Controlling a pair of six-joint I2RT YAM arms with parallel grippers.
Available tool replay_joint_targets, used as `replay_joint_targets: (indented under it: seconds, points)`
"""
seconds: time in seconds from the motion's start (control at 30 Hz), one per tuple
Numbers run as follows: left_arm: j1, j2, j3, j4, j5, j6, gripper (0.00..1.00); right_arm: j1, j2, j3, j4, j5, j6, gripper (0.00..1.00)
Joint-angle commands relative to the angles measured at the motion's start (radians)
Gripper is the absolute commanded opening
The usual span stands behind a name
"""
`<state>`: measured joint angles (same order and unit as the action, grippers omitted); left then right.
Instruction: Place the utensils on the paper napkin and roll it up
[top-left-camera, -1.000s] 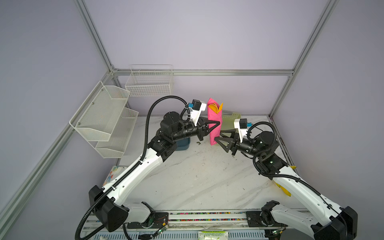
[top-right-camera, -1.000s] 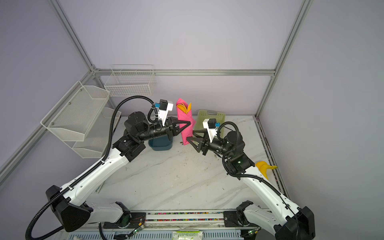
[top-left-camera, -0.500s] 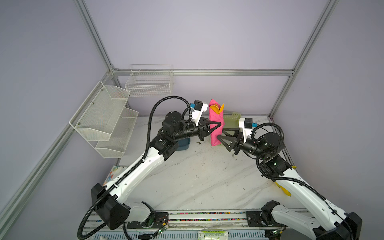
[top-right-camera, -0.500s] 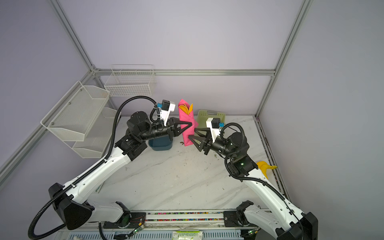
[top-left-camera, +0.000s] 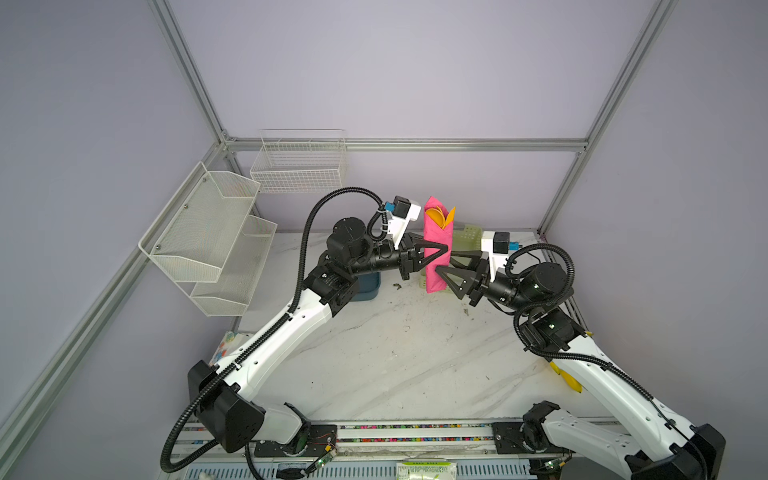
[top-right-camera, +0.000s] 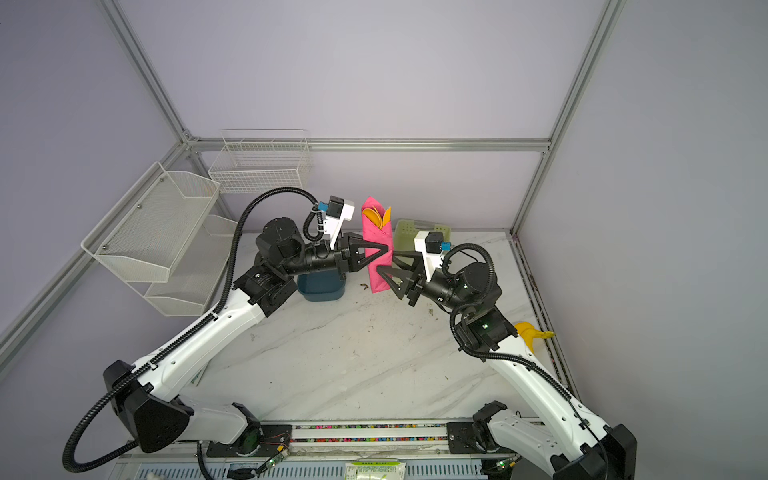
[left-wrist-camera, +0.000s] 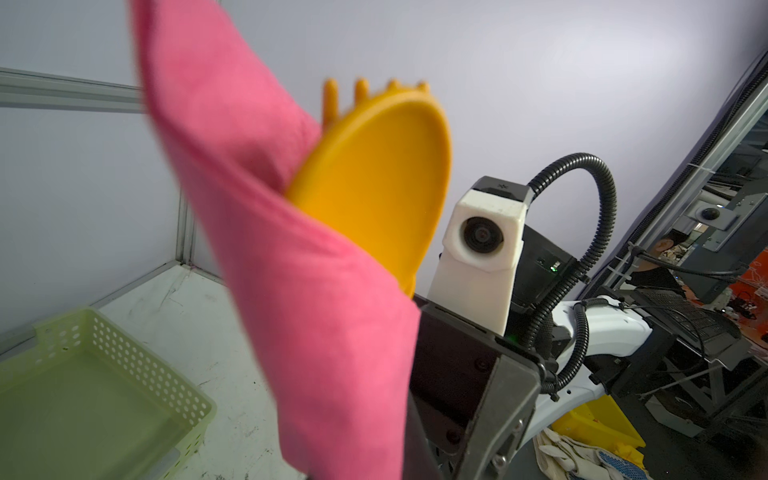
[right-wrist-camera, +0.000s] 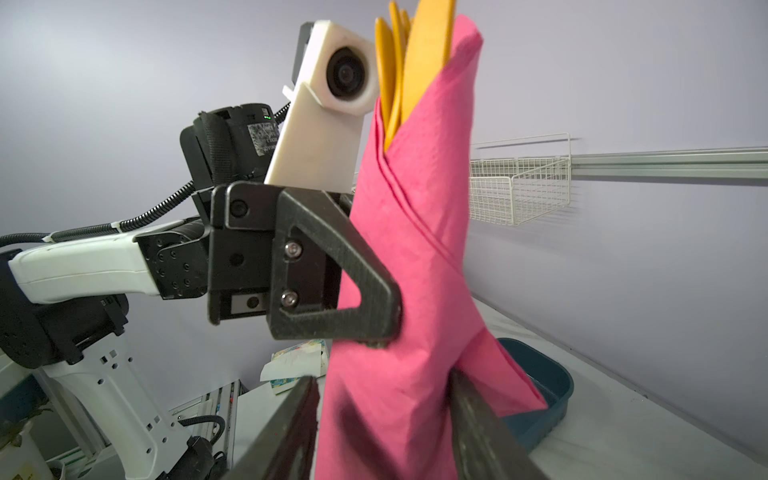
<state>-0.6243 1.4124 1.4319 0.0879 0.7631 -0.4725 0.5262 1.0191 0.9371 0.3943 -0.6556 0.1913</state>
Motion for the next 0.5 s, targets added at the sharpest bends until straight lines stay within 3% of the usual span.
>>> replay_joint_targets:
  seconds: [0.0, 0.47]
  points:
    - [-0.003, -0.008, 0.096, 0.055, 0.054, -0.026, 0.0, -0.004, 0.008, 0.035, 0.06, -0.041, 0.001, 0.53]
    - [-0.004, 0.037, 0.108, 0.11, 0.141, -0.072, 0.0, -0.004, 0.013, 0.045, 0.055, -0.132, 0.016, 0.48]
